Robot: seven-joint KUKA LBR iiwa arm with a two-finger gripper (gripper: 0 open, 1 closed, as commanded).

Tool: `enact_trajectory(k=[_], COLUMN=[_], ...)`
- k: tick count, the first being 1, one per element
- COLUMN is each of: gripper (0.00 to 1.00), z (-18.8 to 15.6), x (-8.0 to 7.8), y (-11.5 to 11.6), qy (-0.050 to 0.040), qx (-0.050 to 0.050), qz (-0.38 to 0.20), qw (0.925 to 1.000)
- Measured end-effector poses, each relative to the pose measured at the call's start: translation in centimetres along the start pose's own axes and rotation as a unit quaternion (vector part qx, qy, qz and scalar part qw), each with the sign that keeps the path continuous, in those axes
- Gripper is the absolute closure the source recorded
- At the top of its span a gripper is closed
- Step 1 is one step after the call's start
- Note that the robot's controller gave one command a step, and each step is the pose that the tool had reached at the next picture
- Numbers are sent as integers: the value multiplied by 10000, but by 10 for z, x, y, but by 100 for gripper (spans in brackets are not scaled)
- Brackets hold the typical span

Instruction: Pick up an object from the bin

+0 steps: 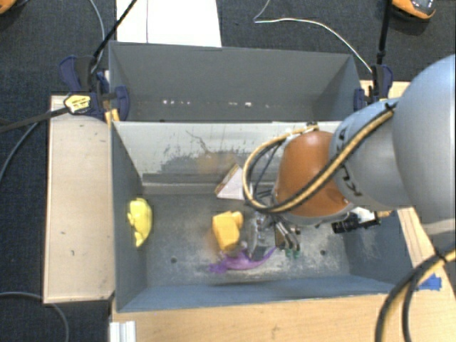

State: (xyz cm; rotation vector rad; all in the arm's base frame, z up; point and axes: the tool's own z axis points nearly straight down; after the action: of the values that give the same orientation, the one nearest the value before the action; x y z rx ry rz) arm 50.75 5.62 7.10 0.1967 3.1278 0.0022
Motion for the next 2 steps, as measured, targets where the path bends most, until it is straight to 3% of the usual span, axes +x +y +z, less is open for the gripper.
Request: enact_trajectory(k=[2], gripper=[100], z=[-4], x=[1], y=[0], qy=[11], qx=[1], qz=[1], qw=[10000])
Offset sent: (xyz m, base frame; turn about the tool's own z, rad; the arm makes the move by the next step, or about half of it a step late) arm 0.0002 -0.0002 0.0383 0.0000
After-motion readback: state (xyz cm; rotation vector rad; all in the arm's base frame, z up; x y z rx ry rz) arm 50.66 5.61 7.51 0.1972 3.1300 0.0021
